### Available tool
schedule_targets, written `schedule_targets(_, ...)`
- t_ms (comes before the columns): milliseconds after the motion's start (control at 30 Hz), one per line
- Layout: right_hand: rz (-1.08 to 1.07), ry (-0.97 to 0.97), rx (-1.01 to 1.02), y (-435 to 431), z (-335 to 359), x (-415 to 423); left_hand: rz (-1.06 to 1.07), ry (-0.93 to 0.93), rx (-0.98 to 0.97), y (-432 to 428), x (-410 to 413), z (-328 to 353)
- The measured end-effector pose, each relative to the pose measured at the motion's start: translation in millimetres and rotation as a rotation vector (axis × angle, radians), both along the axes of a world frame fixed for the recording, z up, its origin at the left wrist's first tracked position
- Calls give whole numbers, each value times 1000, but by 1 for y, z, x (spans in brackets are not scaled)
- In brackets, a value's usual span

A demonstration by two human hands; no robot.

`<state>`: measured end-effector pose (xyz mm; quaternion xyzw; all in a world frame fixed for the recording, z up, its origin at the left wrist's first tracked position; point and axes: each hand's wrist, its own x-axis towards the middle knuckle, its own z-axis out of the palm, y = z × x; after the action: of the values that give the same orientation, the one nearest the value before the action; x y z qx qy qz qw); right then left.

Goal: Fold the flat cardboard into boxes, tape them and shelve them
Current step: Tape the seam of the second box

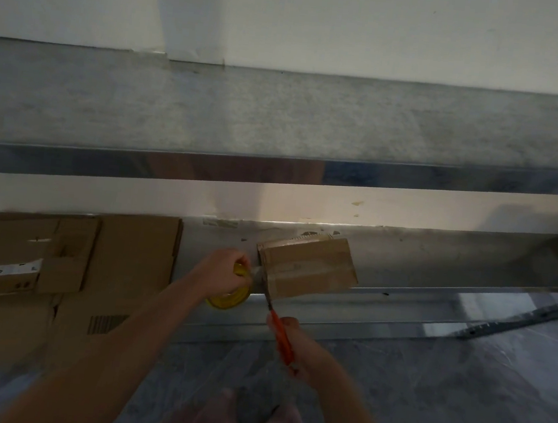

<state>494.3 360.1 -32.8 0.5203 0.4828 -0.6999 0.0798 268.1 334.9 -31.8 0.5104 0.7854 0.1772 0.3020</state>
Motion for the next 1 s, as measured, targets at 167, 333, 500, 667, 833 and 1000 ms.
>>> schedule_targets(167,1,78,45,1,-4,3,37,-30,6,0,-12,8)
schedule_targets(333,-65,145,-40,0,2,-7,19,-15,6,-5,-5,3)
schedule_targets(500,-72,105,16,-3,-11,-11,39,-28,-5,-8,-7,5)
schedule_targets(667,-67,88,125,-5,-25,-14,41,-42,20,-9,-5,8)
schedule_targets(833,-84,86,200,-5,-27,-13,42,-35,16,-11,-5,8)
schedule_targets(1000,-117,65,225,-6,-31,-15,56,-42,23,-12,-4,9)
